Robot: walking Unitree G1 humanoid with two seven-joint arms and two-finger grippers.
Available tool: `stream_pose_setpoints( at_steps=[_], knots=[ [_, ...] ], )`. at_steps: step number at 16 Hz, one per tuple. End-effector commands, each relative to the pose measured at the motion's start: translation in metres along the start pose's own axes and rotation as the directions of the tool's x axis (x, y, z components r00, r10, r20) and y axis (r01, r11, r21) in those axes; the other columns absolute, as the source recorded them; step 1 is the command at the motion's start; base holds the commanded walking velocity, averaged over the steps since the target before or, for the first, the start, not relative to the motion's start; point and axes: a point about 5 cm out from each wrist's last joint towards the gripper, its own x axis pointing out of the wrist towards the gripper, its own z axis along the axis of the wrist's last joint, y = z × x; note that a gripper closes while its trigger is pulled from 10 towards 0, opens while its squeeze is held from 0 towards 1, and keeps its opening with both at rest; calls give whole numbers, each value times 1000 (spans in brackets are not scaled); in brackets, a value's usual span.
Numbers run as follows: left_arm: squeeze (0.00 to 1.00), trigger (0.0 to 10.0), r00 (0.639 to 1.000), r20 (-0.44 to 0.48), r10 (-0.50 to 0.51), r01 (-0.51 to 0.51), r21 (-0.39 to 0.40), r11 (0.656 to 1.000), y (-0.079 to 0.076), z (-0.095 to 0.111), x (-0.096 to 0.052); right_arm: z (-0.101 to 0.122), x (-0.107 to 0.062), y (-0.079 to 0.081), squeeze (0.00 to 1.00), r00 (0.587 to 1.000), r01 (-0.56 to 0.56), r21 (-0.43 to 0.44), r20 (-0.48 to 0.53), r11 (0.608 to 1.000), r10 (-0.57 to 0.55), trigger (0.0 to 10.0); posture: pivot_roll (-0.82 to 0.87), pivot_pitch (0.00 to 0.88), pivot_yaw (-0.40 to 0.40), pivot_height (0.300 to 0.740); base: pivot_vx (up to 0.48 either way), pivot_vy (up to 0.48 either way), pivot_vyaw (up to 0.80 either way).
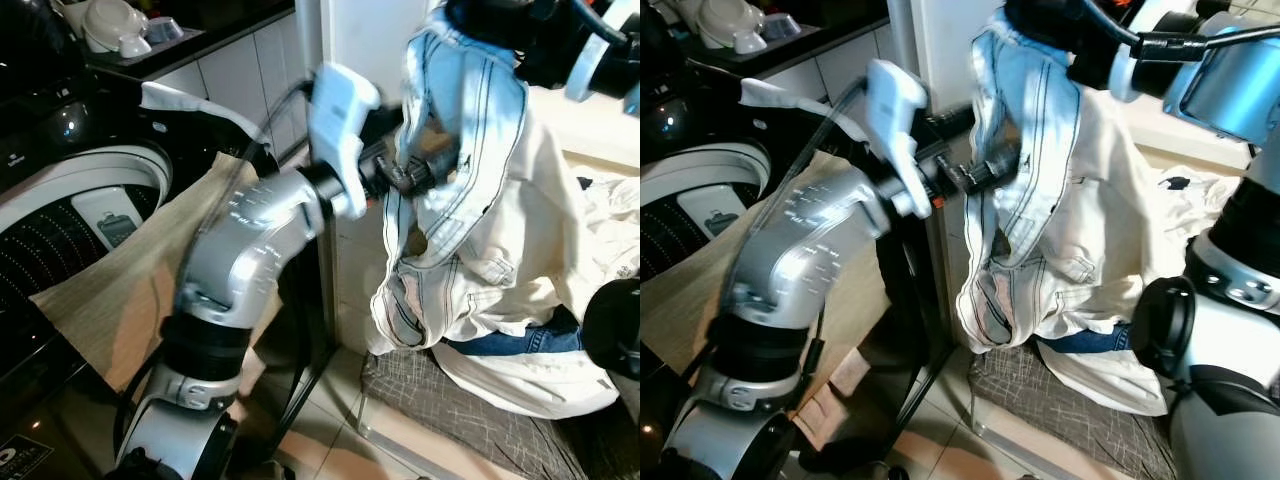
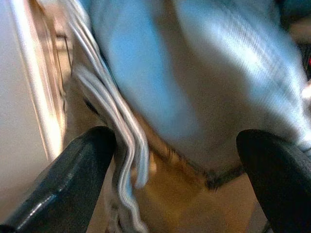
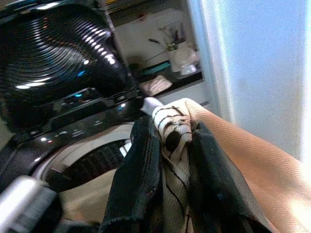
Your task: Clothes washing
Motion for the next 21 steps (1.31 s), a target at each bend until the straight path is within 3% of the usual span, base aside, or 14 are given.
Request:
stream_pose_setpoints(
  at_steps=[1, 2, 4, 5, 6, 21],
  knots=[
    [1000, 10000, 997, -75, 19, -18, 16, 1000, -1, -14, 3, 13, -1, 15, 0, 996, -78, -33, 47, 996, 80, 0, -117, 0, 70, 740, 0, 0, 0],
    [1000, 10000, 995, -79, 56, -55, 16, 998, 3, -16, 5, 14, -2, 19, 0, 993, -105, -37, 50, 994, 107, 0, -117, 0, 70, 740, 0, 0, 0],
    [0, 10000, 985, -46, 167, -166, 13, 986, 16, -12, 7, 14, -6, 26, 0, 987, -152, -56, 52, 987, 155, 0, -118, 0, 79, 740, 0, 0, 0],
    [0, 10000, 981, -25, 193, -193, 14, 981, 21, -8, 6, 15, -8, 26, 0, 986, -151, -56, 56, 987, 154, 0, -118, 0, 82, 740, 0, 0, 0],
    [0, 0, 982, -9, 190, -190, 13, 982, 22, -5, 4, 16, -8, 25, 0, 987, -141, -55, 63, 988, 145, 0, -118, 0, 83, 740, 0, 0, 0],
    [0, 0, 970, -23, 243, -242, 33, 970, 37, 0, -4, 5, -17, 10, 0, 997, -32, -21, 67, 999, 33, 0, -110, 0, 99, 740, 0, 0, 0]
  ],
)
